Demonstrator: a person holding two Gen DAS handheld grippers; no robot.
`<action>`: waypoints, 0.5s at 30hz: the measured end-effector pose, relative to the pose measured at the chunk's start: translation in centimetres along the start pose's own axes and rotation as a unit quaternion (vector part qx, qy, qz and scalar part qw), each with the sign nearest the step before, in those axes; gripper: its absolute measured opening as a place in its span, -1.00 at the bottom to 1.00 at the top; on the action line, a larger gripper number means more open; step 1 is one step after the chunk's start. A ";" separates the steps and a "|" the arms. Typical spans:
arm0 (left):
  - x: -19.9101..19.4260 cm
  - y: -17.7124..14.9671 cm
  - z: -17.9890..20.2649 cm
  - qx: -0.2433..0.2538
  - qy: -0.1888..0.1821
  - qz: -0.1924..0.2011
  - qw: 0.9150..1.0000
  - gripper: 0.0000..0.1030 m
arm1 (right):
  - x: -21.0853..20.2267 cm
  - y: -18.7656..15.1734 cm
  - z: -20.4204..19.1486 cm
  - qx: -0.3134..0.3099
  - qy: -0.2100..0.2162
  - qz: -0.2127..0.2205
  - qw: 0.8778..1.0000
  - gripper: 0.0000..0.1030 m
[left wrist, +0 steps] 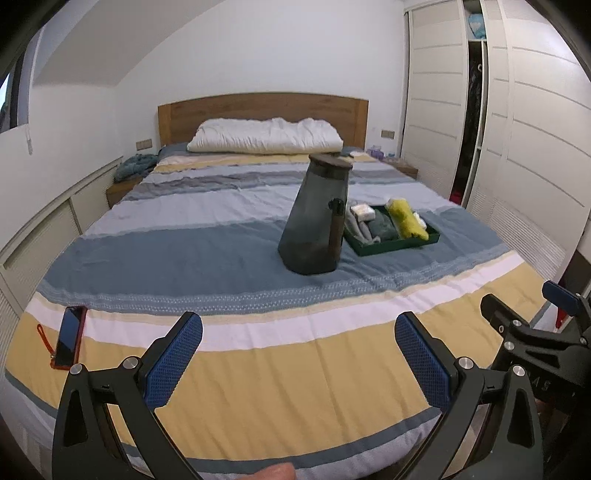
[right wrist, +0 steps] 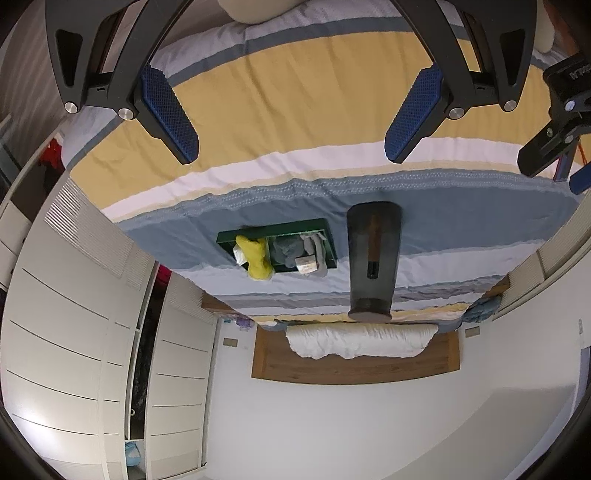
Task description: Organize soft objects
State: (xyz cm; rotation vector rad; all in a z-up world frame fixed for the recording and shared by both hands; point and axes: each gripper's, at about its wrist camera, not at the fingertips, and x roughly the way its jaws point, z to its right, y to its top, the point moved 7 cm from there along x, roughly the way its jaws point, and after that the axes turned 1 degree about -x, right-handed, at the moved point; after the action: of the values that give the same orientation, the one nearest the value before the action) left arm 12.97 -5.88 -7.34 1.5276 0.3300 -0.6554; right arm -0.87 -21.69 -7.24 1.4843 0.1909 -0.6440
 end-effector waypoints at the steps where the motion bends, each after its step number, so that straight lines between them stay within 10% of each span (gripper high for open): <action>1: 0.4 -0.2 -0.1 0.000 0.002 -0.005 1.000 0.98 | 0.2 -0.2 -0.2 -0.003 0.000 -0.002 1.000 0.99; 15: 1.8 -0.9 -2.0 0.015 0.043 -0.018 0.999 0.98 | 3.4 -0.2 -1.9 -0.025 -0.011 -0.018 0.999 0.99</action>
State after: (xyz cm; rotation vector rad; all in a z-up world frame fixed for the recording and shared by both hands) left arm 14.22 -4.14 -9.20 1.5846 0.4143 -0.6266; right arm 2.34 -20.79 -9.36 1.4277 0.2163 -0.6794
